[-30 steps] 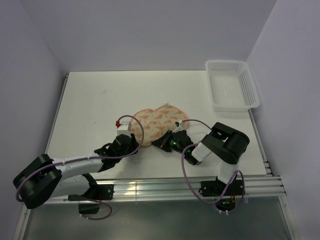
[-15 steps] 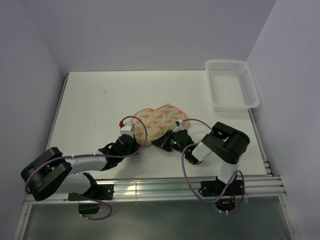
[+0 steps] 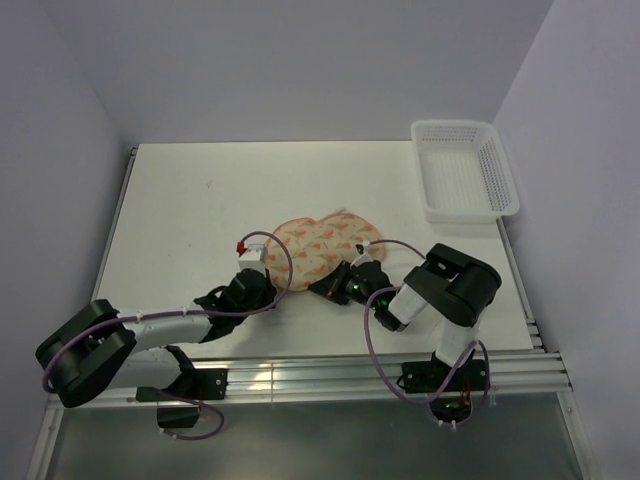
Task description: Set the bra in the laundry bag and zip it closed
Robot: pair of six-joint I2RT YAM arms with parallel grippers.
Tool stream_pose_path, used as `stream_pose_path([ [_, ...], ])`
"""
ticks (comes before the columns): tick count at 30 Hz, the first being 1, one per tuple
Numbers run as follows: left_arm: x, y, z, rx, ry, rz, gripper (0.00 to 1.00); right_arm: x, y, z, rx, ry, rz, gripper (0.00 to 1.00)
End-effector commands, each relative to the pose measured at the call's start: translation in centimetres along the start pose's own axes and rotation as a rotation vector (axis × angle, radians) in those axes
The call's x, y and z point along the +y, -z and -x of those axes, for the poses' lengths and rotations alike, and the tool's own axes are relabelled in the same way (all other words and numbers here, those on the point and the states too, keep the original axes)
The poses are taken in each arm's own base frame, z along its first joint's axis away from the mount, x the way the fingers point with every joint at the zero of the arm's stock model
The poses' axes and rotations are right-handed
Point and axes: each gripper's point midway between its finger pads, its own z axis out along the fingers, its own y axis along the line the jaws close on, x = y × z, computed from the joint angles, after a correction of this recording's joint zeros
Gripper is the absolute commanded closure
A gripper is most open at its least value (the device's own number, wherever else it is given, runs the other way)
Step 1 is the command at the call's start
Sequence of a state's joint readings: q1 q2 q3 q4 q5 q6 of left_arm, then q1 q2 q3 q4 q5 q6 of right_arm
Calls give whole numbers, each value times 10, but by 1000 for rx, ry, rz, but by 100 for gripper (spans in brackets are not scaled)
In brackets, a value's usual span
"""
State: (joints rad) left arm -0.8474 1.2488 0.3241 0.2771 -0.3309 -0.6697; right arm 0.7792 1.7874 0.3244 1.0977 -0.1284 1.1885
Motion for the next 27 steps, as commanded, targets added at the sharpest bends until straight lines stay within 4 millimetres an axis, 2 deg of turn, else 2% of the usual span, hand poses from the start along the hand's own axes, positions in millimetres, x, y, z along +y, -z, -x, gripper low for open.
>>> stream_pose_path([
  [1, 3, 1, 8, -24, 13, 40, 100, -2, 9, 9, 5, 27, 24, 100],
  [5, 6, 0, 5, -16, 21, 56, 100, -18, 14, 0, 74, 62, -16, 100],
  [8, 7, -1, 6, -22, 22, 63, 100, -20, 16, -3, 101, 111, -31, 100],
  [9, 7, 0, 7, -25, 25, 63, 100, -29, 18, -7, 124, 135, -65, 100],
  [11, 7, 1, 9, -31, 29, 66, 100, -26, 19, -5, 128, 171, -77, 100],
  [12, 7, 1, 9, -31, 30, 66, 100, -36, 22, -6, 143, 201, -122, 100],
  [13, 5, 2, 10, -36, 42, 54, 100, -31, 23, -4, 145, 225, -121, 96],
  [14, 1, 4, 8, -24, 58, 24, 100, -33, 23, -4, 167, 236, -154, 84],
  [15, -4, 5, 6, -20, 81, 0, 100, -27, 24, -5, 178, 281, -143, 70],
  [16, -5, 7, 1, -11, 137, -18, 100, -14, 25, -2, 169, 315, -118, 49],
  [18, -17, 10, -3, -8, 211, -78, 100, -5, 26, -9, 199, 409, -148, 39],
  [20, -22, 14, -10, -3, 296, -98, 100, 14, 31, -12, 203, 473, -119, 39],
  [23, -38, 18, -9, -16, 374, -137, 100, 35, 36, -24, 230, 607, -63, 47],
  [24, -42, 19, -9, -21, 390, -141, 100, 41, 36, -28, 238, 637, -47, 48],
  [25, -50, 21, -9, -22, 417, -153, 100, 52, 30, -29, 227, 673, -42, 54],
  [27, -60, 23, -6, -34, 461, -181, 100, 52, 28, -35, 279, 764, -55, 58],
])
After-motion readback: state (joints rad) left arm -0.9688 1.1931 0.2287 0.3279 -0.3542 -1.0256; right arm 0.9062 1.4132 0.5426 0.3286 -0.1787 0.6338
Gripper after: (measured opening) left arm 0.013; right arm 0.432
